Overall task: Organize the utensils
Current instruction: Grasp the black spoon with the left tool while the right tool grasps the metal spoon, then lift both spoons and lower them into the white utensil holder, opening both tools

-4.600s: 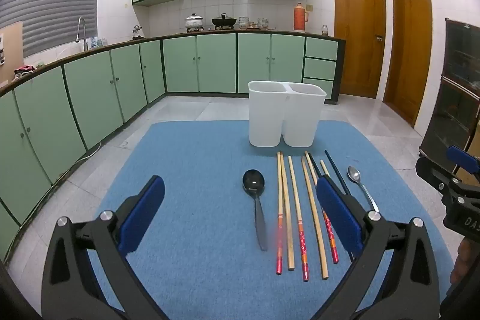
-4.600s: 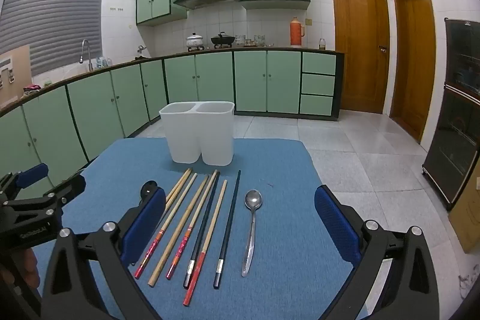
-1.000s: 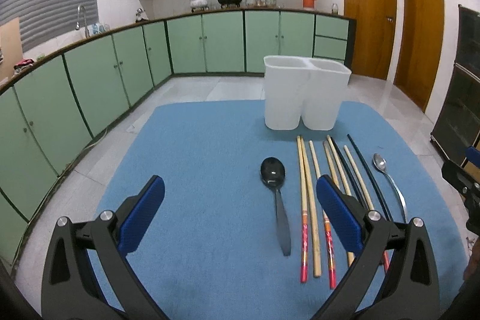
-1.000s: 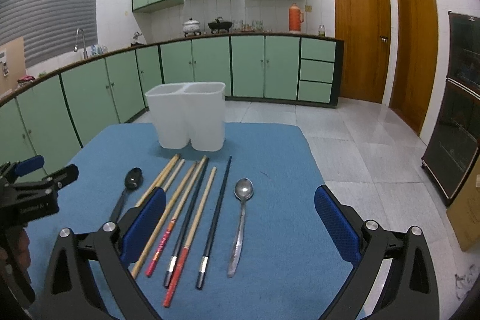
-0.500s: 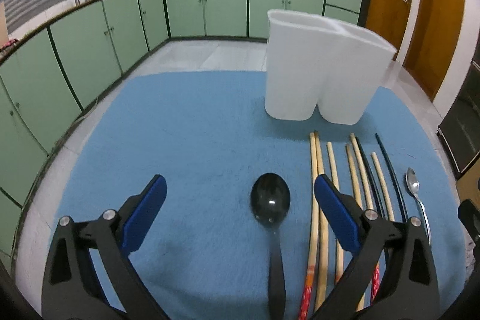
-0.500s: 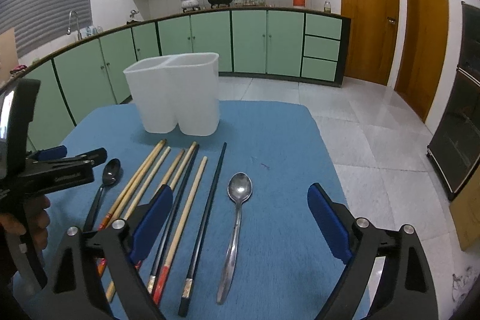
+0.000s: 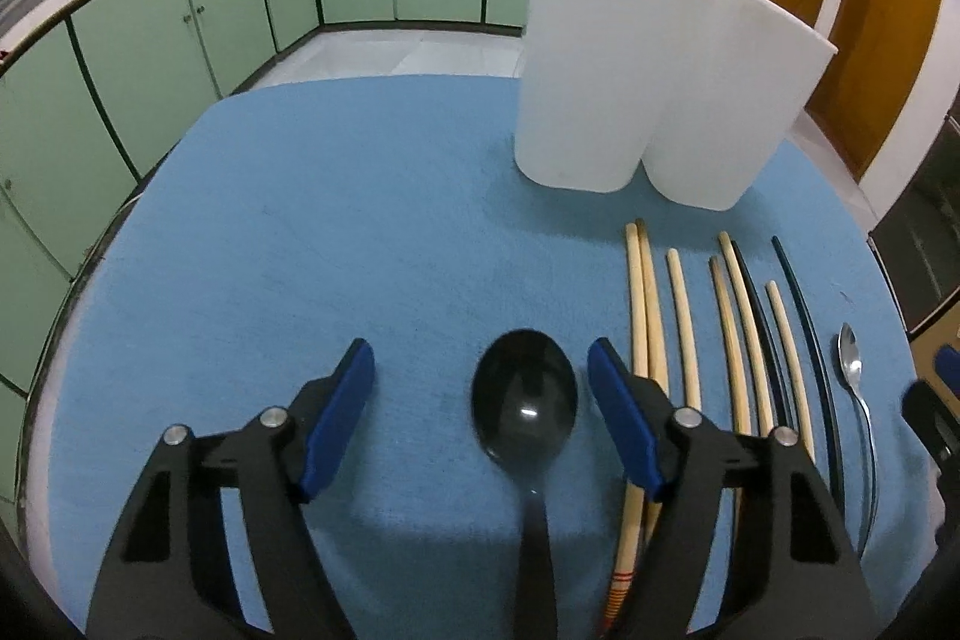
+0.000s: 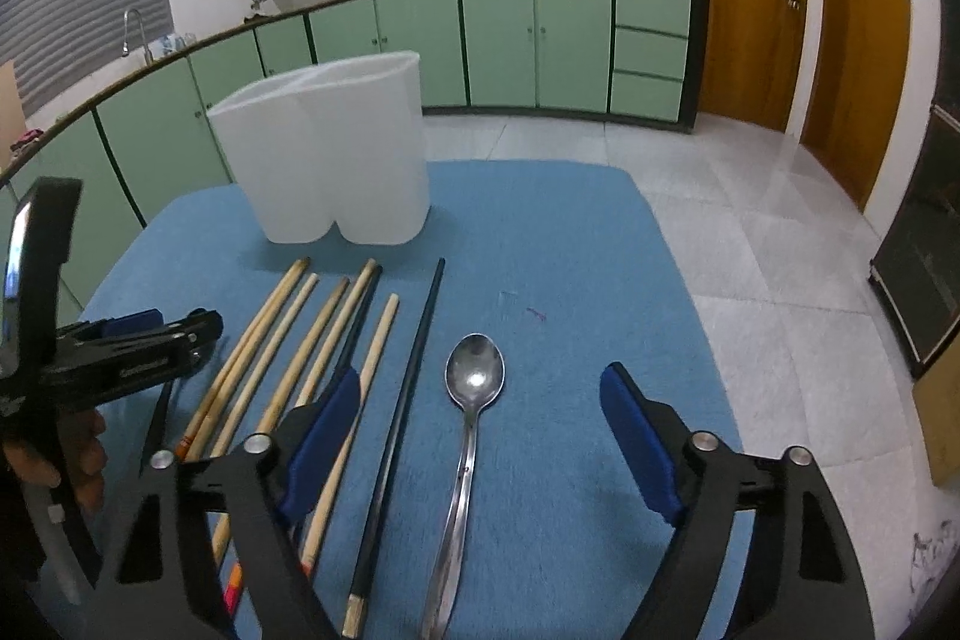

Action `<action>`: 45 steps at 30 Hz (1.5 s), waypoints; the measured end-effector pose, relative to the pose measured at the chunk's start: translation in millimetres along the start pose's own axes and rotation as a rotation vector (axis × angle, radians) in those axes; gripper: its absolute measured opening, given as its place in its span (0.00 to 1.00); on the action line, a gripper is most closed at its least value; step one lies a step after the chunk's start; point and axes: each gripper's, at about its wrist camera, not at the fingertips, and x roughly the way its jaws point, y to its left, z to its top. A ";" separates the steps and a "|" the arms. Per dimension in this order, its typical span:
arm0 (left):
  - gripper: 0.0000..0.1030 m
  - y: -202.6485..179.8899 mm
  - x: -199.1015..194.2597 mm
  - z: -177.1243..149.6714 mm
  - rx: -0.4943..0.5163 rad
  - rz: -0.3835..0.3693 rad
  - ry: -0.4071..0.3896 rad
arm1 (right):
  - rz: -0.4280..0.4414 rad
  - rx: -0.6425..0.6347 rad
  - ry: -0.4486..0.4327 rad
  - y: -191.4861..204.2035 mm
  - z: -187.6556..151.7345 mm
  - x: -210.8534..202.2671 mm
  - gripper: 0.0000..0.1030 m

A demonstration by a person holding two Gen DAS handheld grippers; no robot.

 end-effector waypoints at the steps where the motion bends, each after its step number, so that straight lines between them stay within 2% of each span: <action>1: 0.65 -0.8 1.1 -0.6 -0.002 -0.008 0.006 | 0.002 -0.001 0.013 -0.3 1.2 4.2 0.74; 6: 0.59 -4.2 3.0 1.0 0.005 -0.008 0.005 | 0.012 0.022 0.074 -4.7 4.6 22.1 0.64; 11: 0.43 -8.2 1.9 0.6 0.009 -0.016 -0.005 | 0.019 0.045 0.126 -8.6 6.3 41.0 0.59; 16: 0.32 -11.5 2.5 3.4 0.024 -0.020 -0.014 | 0.015 0.033 0.151 -6.7 5.8 51.7 0.53; 19: 0.32 -14.3 2.6 4.1 0.028 -0.023 -0.017 | 0.008 0.018 0.153 -2.7 7.7 54.3 0.48; 23: 0.32 -17.8 1.2 7.2 0.033 -0.023 -0.021 | -0.006 0.002 0.147 -0.1 6.4 54.6 0.29; 26: 0.32 -18.0 -0.8 6.0 0.033 -0.028 -0.025 | 0.011 0.016 0.143 -3.0 8.4 52.8 0.27; 30: 0.32 -11.2 -10.9 2.6 0.036 -0.038 -0.061 | 0.042 0.022 0.087 -6.7 10.2 39.4 0.27; 37: 0.32 -8.5 -39.9 7.2 0.017 -0.043 -0.184 | 0.140 0.016 -0.049 -6.1 26.2 3.6 0.27; 45: 0.32 -5.8 -72.2 36.5 -0.013 -0.064 -0.319 | 0.242 -0.002 -0.170 0.1 61.2 -24.2 0.27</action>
